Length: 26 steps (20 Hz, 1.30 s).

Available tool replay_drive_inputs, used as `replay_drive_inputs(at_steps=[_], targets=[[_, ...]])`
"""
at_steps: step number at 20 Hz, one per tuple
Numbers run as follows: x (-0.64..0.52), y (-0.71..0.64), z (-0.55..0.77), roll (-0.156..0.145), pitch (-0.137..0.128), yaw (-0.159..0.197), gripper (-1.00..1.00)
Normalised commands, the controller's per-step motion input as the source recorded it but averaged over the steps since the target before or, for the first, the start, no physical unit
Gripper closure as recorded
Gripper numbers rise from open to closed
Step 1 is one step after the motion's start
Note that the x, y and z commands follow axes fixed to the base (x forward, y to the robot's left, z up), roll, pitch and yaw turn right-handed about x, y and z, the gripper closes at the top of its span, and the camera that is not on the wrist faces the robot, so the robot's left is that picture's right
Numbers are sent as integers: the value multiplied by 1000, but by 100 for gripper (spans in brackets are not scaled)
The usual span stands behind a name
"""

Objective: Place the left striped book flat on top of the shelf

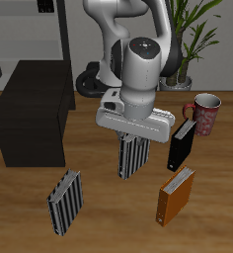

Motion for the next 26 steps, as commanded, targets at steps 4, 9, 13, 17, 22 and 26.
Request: replay_drive_inputs(at_steps=[4,9,13,17,22,26], targets=[[-352,-375,503,-33,-74,63,100],[-275,-233,256,-7,-45,48,100],[-458,-256,230,-5,-39,31,100],[-462,-202,169,11,-43,26,100],[-419,-131,198,21,-23,44,100],[-417,-108,343,2,-45,54,100]])
